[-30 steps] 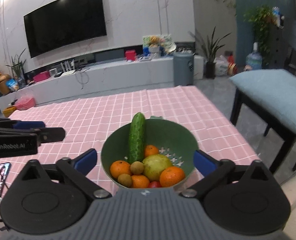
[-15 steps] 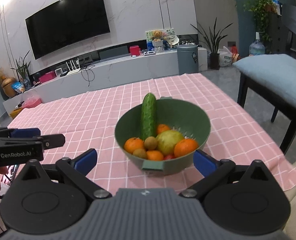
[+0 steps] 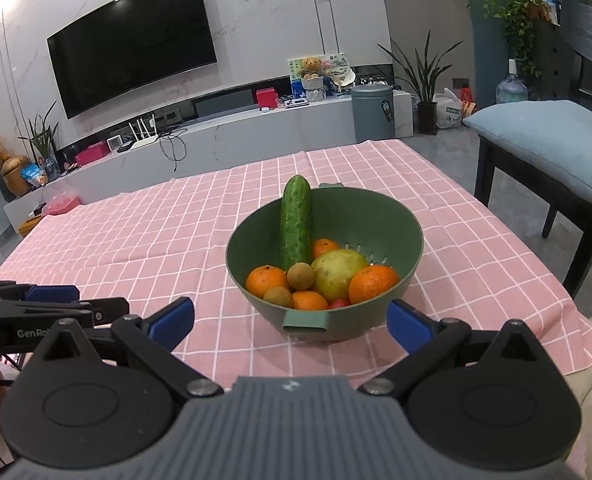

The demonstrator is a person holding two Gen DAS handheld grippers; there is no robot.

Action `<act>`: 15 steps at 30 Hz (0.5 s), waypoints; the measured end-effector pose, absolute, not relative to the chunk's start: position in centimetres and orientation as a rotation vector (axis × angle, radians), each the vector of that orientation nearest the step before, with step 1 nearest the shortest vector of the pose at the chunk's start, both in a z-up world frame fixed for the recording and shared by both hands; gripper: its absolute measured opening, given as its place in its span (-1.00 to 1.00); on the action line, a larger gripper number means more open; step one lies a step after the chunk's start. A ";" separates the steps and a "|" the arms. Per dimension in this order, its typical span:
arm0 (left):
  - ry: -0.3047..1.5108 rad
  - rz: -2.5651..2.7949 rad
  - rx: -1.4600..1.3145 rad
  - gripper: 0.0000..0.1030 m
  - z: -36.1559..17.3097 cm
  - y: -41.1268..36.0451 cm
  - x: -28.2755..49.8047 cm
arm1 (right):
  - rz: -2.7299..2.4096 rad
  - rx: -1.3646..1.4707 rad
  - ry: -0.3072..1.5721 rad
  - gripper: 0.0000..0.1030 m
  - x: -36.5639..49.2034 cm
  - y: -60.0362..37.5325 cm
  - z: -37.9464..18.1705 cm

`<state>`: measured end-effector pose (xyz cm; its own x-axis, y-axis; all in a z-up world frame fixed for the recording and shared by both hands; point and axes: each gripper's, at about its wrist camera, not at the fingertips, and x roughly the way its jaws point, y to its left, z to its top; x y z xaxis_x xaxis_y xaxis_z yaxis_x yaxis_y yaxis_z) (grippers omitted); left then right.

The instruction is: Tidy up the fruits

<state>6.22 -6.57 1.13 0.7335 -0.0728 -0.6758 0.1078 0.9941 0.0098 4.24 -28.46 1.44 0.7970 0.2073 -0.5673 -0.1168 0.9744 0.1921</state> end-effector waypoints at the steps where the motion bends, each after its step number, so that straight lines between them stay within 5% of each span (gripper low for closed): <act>1: 0.742 -0.099 0.052 0.63 1.1 -6.6 6.3 | 0.175 0.149 0.624 0.91 4.2 -28.4 1.4; 15: 0.749 -0.095 0.059 0.63 1.1 -6.7 6.5 | 0.181 0.149 0.624 0.91 4.3 -28.5 1.3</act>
<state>6.47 -6.69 1.14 0.7280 -0.0648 -0.6825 0.1069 0.9941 0.0197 4.31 -28.53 1.34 0.7967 0.2130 -0.5657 -0.1233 0.9734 0.1929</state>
